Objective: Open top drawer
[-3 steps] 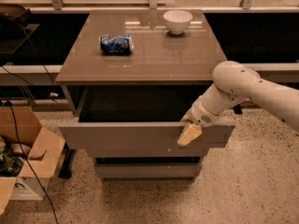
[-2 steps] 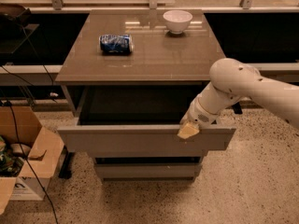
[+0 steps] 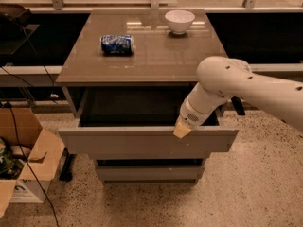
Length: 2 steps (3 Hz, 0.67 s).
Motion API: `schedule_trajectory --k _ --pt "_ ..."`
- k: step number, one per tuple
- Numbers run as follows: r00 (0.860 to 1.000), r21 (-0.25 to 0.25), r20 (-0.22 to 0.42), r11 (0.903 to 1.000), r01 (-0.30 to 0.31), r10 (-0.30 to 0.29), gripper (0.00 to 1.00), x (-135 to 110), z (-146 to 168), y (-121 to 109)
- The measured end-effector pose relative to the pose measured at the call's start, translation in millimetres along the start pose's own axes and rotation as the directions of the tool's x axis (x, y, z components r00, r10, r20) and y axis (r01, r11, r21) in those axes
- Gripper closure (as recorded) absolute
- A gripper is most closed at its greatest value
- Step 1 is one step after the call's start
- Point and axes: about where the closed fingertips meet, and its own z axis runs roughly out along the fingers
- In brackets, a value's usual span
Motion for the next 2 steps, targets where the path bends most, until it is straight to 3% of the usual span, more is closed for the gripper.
schedule_trajectory --k 1,2 --pt "0.999 0.013 -0.006 0.9987 -0.049 0.05 1.0 -3.8 0.2 1.0" --pt "0.999 0.013 -0.006 0.9987 -0.049 0.05 1.0 -3.6 0.3 0.9"
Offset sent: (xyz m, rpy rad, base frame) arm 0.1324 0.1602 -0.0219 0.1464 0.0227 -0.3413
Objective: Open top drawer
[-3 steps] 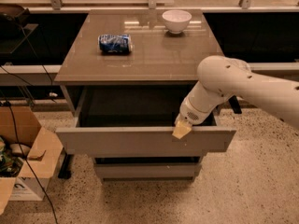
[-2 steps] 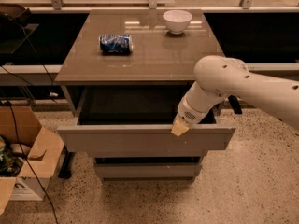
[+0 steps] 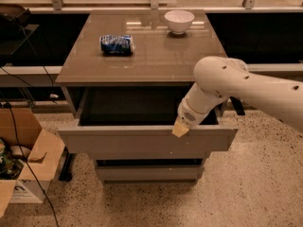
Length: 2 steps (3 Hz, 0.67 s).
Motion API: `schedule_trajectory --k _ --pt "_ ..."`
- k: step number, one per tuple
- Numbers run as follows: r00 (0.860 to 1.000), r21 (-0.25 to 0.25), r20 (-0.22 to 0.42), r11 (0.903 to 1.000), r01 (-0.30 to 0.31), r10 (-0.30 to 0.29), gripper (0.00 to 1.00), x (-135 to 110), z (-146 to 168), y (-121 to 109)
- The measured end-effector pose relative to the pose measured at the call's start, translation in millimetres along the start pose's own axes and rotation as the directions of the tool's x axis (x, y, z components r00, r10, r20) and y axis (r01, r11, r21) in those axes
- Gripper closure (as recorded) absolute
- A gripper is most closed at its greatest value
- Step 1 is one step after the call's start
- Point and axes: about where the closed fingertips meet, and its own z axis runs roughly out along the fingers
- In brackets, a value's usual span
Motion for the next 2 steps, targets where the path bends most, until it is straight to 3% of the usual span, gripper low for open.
schedule_trajectory --k 2 --pt "1.0 0.0 0.0 1.0 0.0 0.0 0.5 0.0 0.0 0.0"
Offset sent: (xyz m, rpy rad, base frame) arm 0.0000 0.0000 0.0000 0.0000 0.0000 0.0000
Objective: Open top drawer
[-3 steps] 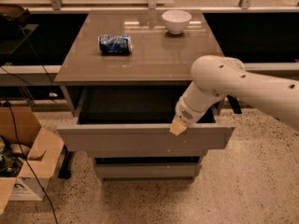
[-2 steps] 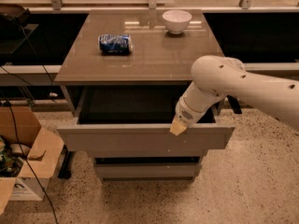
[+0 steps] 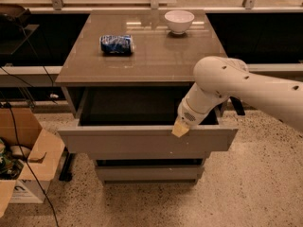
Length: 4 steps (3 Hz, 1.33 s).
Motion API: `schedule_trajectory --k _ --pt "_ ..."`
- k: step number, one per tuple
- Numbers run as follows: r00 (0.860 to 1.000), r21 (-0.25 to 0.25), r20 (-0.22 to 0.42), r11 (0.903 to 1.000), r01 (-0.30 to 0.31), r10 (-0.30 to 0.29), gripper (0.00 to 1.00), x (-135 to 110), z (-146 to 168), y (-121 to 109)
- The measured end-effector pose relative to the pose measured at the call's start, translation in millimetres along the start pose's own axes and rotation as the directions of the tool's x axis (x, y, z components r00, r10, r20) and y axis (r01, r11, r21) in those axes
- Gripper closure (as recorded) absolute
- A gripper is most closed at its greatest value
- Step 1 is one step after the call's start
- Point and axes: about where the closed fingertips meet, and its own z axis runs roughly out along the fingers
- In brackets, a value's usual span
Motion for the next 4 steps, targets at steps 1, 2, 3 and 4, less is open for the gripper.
schedule_trajectory --k 1,2,3,4 --pt "1.0 -0.001 -0.003 1.0 0.001 -0.001 0.27 -1 1 -1" --pt "0.999 0.006 -0.001 0.9994 0.034 -0.034 0.04 18 -9 6" --pt "0.999 0.008 -0.003 0.9989 0.046 -0.046 0.0 23 -11 5" --pt "0.999 -0.053 0.001 0.998 0.033 -0.033 0.0 40 -1 2"
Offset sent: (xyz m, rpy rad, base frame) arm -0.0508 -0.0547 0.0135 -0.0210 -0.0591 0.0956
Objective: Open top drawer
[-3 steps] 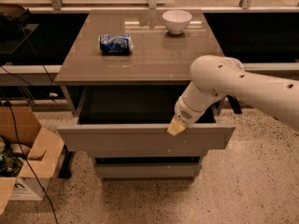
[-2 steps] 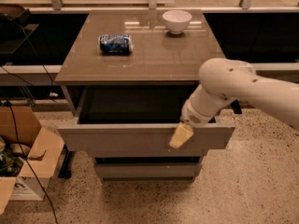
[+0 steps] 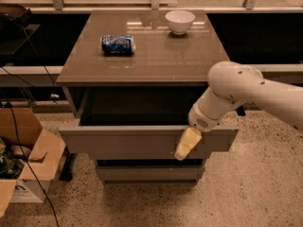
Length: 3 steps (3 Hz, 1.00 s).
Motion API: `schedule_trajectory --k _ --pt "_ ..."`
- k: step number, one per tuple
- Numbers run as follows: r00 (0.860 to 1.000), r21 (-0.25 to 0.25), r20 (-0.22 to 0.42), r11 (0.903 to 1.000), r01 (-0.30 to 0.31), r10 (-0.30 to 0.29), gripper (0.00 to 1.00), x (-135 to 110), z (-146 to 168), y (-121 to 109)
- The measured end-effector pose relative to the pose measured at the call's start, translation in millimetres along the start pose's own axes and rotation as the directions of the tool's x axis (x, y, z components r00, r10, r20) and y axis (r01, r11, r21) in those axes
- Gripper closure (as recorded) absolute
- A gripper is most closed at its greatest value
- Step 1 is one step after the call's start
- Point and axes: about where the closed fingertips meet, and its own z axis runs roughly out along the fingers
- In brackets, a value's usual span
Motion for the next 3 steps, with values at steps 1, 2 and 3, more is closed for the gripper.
schedule_trajectory --k 1,2,3 --pt "1.0 -0.082 -0.002 0.9966 -0.015 0.015 0.0 15 23 0" --pt "1.0 -0.087 -0.004 0.9961 -0.015 0.015 0.19 15 21 0" --pt "1.0 -0.085 0.01 0.9964 -0.008 0.008 0.5 17 13 12"
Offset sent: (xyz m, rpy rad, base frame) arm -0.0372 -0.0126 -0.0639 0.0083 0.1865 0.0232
